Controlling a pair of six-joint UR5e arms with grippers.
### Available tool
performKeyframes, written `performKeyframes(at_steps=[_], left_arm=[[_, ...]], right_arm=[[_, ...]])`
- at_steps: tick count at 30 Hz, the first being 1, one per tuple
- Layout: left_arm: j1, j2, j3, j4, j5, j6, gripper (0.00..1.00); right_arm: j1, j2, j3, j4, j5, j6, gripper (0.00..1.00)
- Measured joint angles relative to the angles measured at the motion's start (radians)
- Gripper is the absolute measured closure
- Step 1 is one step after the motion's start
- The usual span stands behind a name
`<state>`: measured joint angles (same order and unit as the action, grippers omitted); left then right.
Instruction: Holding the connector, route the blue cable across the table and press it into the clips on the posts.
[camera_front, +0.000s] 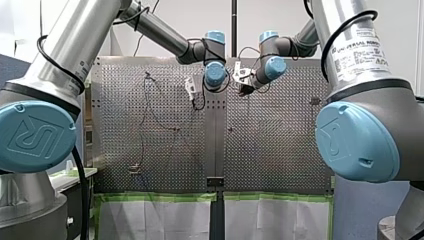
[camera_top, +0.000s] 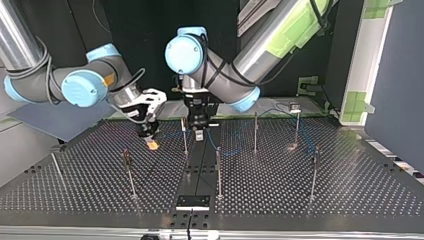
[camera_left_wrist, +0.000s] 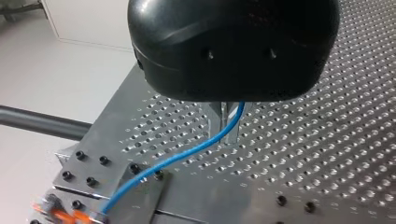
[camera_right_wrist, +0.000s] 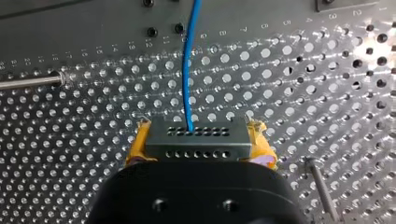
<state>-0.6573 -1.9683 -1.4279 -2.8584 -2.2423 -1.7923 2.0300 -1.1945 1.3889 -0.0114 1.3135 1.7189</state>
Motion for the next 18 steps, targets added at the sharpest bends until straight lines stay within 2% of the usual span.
performKeyframes(at_steps=[6, 14, 16, 18], left_arm=[[0.000, 0.000, -0.054, 0.054, 0.008, -0.004, 0.98], [0.000, -0.001, -0.135, 0.123, 0.053, 0.005, 0.98], [0.000, -0.001, -0.155, 0.141, 0.068, 0.006, 0.98], [0.001, -0.003, -0.174, 0.152, 0.080, 0.008, 0.98]], right_arm=[[-0.002, -0.018, 0.031, -0.004, 0.008, 0.000, 1.00], [-0.007, -0.020, 0.094, -0.016, 0.017, -0.008, 1.00], [-0.011, -0.020, 0.111, -0.026, 0.019, -0.007, 1.00], [-0.016, -0.020, 0.130, -0.043, 0.021, 0.002, 1.00]])
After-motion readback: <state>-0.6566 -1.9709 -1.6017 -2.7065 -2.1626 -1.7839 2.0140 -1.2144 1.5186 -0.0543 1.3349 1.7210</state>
